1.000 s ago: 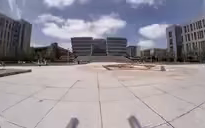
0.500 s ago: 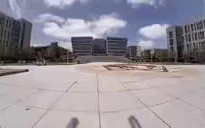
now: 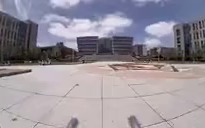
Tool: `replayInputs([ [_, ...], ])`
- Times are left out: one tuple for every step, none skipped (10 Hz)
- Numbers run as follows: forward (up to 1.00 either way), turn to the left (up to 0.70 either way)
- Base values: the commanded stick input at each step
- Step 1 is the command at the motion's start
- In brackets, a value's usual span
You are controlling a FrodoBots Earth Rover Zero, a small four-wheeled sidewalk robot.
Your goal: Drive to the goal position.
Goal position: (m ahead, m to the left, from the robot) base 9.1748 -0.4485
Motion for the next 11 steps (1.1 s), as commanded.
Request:
replayInputs([
  [0.70, 0.00],
  [0.70, 0.00],
  [0.70, 0.00],
  [0.70, 0.00],
  [0.70, 0.00],
  [0.70, 0.00],
  [0.70, 0.00],
  [0.70, 0.00],
  [0.70, 0.00],
  [0.70, 0.00],
  [0.70, 0.00],
])
